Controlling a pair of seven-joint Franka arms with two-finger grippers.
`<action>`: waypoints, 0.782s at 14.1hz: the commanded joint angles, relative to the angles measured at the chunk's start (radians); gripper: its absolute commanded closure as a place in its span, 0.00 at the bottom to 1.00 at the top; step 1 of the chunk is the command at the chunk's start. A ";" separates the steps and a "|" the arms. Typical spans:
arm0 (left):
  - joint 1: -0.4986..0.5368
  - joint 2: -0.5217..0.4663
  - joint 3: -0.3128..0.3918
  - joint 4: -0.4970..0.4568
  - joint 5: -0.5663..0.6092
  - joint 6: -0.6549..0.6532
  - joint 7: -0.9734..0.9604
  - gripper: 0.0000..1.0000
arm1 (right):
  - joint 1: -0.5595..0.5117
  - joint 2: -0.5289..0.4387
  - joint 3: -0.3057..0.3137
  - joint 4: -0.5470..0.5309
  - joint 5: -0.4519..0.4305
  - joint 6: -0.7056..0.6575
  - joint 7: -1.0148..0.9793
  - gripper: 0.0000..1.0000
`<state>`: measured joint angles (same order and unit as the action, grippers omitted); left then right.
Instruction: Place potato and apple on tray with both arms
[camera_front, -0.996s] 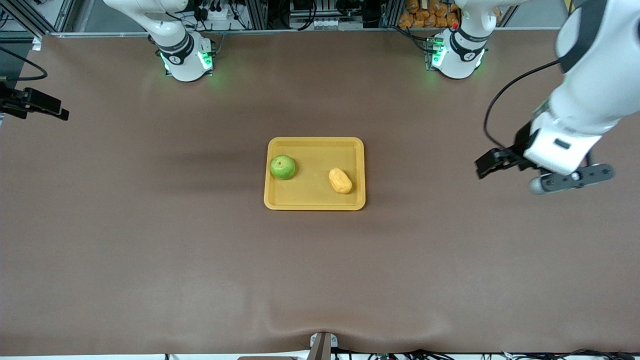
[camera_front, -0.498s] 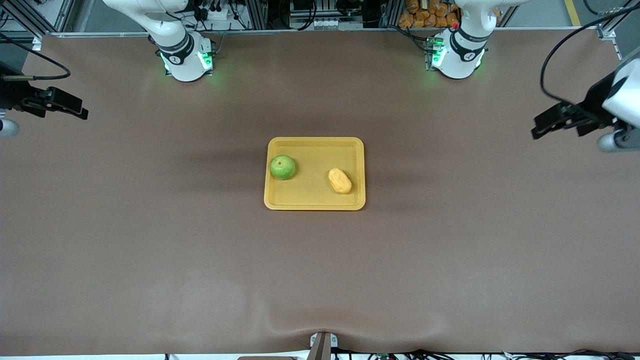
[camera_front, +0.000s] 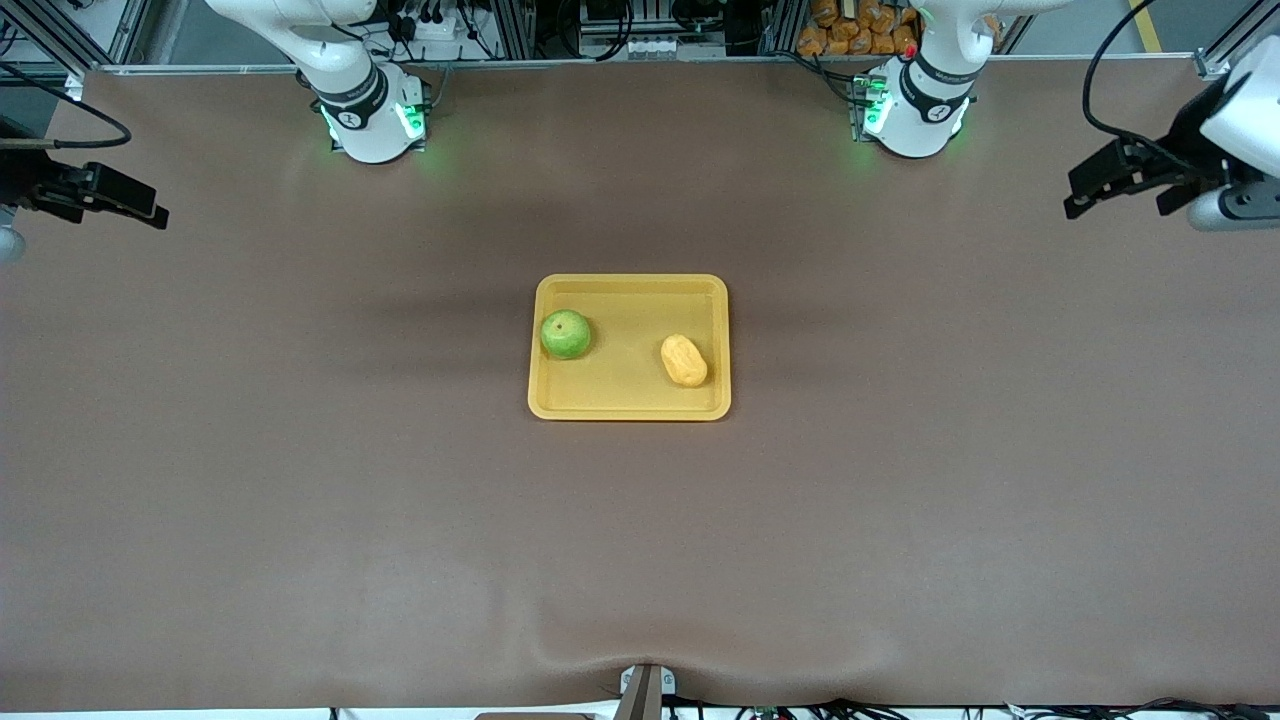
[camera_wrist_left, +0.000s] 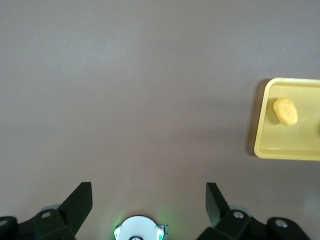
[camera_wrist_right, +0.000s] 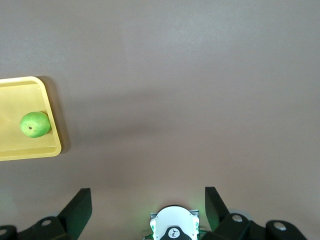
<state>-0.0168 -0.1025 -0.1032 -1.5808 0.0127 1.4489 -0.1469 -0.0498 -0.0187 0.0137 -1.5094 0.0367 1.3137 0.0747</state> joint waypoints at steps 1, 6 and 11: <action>-0.003 -0.065 0.010 -0.067 -0.014 -0.002 0.021 0.00 | -0.007 -0.015 0.003 -0.002 -0.001 -0.011 0.020 0.00; 0.003 -0.082 0.008 -0.068 -0.007 -0.022 0.033 0.00 | 0.002 -0.004 0.009 0.011 0.003 -0.001 0.020 0.00; 0.003 -0.063 0.014 -0.059 0.001 -0.021 0.055 0.00 | -0.004 0.003 0.008 0.012 -0.011 0.044 0.020 0.00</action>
<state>-0.0157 -0.1574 -0.0935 -1.6313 0.0127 1.4339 -0.1131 -0.0489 -0.0187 0.0186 -1.5082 0.0369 1.3426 0.0774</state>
